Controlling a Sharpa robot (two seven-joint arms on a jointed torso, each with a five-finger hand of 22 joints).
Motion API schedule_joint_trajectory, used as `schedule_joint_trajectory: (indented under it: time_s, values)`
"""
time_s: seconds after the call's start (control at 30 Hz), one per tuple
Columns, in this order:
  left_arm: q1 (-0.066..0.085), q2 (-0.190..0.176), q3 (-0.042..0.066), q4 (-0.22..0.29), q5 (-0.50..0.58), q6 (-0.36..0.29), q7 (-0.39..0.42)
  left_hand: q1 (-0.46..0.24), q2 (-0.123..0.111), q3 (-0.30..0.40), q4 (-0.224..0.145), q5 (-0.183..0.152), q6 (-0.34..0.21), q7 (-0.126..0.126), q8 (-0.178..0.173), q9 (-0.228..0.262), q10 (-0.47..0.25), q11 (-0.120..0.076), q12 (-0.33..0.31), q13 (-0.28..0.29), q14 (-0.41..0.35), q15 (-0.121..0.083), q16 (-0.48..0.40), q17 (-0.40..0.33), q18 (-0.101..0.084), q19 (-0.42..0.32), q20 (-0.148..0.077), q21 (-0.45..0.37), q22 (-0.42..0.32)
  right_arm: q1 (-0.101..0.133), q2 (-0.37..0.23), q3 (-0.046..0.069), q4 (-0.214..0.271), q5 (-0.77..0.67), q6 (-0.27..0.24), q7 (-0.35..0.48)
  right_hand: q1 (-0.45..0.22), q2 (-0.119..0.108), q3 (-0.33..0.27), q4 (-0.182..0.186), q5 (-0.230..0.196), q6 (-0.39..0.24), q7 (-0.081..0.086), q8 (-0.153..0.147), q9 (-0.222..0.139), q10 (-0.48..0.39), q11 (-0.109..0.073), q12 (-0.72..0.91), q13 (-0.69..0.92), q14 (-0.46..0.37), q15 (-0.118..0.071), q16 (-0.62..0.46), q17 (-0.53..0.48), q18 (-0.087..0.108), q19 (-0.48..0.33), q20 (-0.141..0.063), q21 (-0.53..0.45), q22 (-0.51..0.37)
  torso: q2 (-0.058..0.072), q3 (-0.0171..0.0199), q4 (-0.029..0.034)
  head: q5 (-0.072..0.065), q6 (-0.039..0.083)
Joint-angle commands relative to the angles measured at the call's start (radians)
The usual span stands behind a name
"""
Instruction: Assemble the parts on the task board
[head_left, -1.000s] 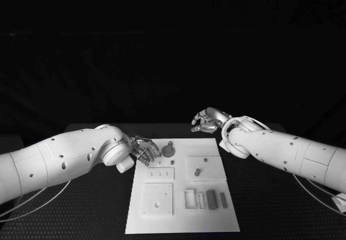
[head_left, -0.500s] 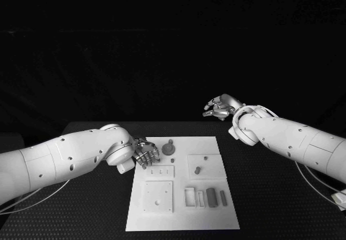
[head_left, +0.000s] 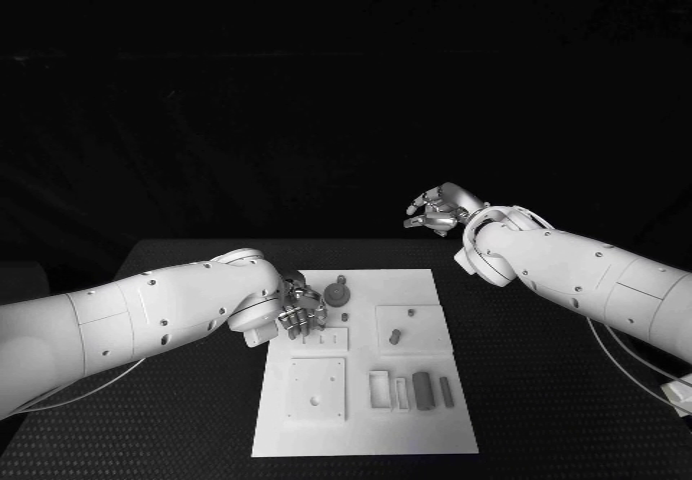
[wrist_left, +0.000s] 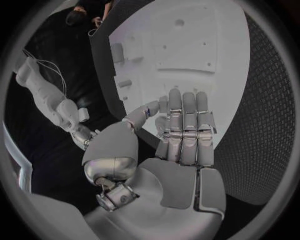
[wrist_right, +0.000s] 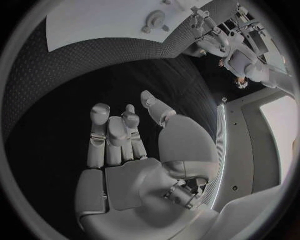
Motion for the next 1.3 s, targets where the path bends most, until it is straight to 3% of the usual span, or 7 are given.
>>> schedule_joint_trajectory:
  time_s: [0.03,0.2,0.37,0.43,0.87,1.17,1.3]
  values:
    - [0.001,0.012,0.0,-0.008,-0.045,0.039,-0.015,0.002,0.011,0.008,0.0,0.0,0.082,-0.077,-0.005,0.002,-0.004,-0.002,0.007,0.002,-0.008,0.002,0.004,-0.001,-0.015,0.004,-0.002,0.003,0.002,0.001,0.006,0.001,-0.004,0.018,0.001,0.023,-0.004,0.009,-0.001,-0.006,0.005,0.009,0.024,-0.006,-0.002,-0.01,0.005,-0.008,-0.003,-0.013,0.003,-0.009,0.0,0.046,-0.015,0.001,-0.009,-0.001,0.001,-0.0016,-0.0027,0.0,0.0]
    - [0.0,0.02,0.0,-0.012,-0.055,0.046,-0.018,0.001,0.012,0.01,0.0,0.001,0.082,-0.077,-0.006,0.005,-0.004,-0.002,0.008,0.003,-0.008,0.001,0.006,-0.002,-0.015,0.004,-0.002,0.003,0.004,0.002,0.007,0.001,-0.001,0.076,-0.021,0.042,-0.007,0.009,0.003,-0.006,0.005,-0.023,0.037,-0.025,-0.006,-0.048,0.019,-0.058,-0.037,-0.064,0.017,-0.053,-0.016,0.042,-0.066,0.026,-0.046,-0.009,0.001,-0.0019,-0.002,-0.003,-0.003]
    - [0.0,0.024,0.0,-0.015,-0.058,0.04,-0.016,-0.008,0.015,0.012,0.003,-0.014,0.083,-0.077,-0.009,0.014,-0.007,-0.002,0.011,0.008,-0.012,0.002,0.014,-0.007,-0.015,0.003,-0.003,0.003,0.011,0.003,0.011,0.001,-0.003,0.11,-0.032,0.045,-0.017,0.002,0.015,-0.006,0.005,-0.04,0.054,-0.031,-0.002,-0.125,0.035,-0.179,-0.127,-0.165,0.036,-0.176,-0.071,0.018,-0.179,0.07,-0.144,-0.046,0.0,-0.001,0.0006,-0.006,-0.005]
    - [0.0,0.026,0.0,-0.016,-0.067,0.045,-0.016,-0.008,0.016,0.012,0.004,-0.014,0.083,-0.077,-0.01,0.015,-0.007,-0.002,0.012,0.009,-0.012,0.001,0.015,-0.008,-0.015,0.003,-0.003,0.003,0.012,0.003,0.011,0.001,0.0,0.11,-0.034,0.046,-0.015,0.003,0.014,-0.006,0.005,-0.043,0.055,-0.031,0.0,-0.126,0.038,-0.195,-0.145,-0.17,0.038,-0.191,-0.079,0.017,-0.188,0.077,-0.157,-0.052,0.001,-0.0012,0.0007,-0.005,-0.004]
    - [-0.017,0.043,0.001,-0.031,-0.128,0.047,-0.026,-0.033,0.033,0.012,0.012,-0.016,0.09,-0.081,-0.013,0.032,-0.004,-0.004,0.019,0.018,-0.011,0.0,0.031,-0.015,-0.015,0.008,-0.004,0.003,0.024,0.003,0.011,0.001,0.019,0.109,-0.028,0.036,-0.01,0.003,0.009,-0.007,0.005,-0.047,0.057,-0.031,0.002,-0.125,0.04,-0.205,-0.167,-0.172,0.039,-0.203,-0.084,0.019,-0.192,0.085,-0.167,-0.057,0.001,-0.0009,-0.0007,-0.008,-0.015]
    - [-0.019,0.044,0.001,-0.033,-0.127,0.085,-0.036,-0.039,0.037,0.014,0.01,-0.018,0.092,-0.081,-0.015,0.037,-0.004,-0.005,0.021,0.02,-0.013,0.0,0.035,-0.019,-0.015,0.008,-0.005,0.002,0.028,0.003,0.012,0.001,0.018,0.108,-0.028,0.034,-0.009,0.003,0.008,-0.007,0.005,-0.048,0.057,-0.032,0.003,-0.125,0.04,-0.205,-0.169,-0.171,0.039,-0.203,-0.084,0.019,-0.191,0.086,-0.168,-0.057,0.0,0.0007,-0.0002,-0.008,-0.018]
    - [-0.025,0.047,0.001,-0.037,-0.127,0.083,-0.04,-0.041,0.038,0.015,0.009,-0.019,0.092,-0.082,-0.016,0.039,-0.003,-0.005,0.022,0.021,-0.012,-0.001,0.038,-0.02,-0.015,0.01,-0.005,0.002,0.03,0.003,0.013,0.001,0.017,0.108,-0.025,0.033,-0.009,0.003,0.008,-0.007,0.005,-0.048,0.057,-0.032,0.003,-0.125,0.04,-0.205,-0.169,-0.171,0.039,-0.203,-0.084,0.02,-0.191,0.086,-0.168,-0.057,0.001,-0.0002,0.0004,-0.008,-0.018]
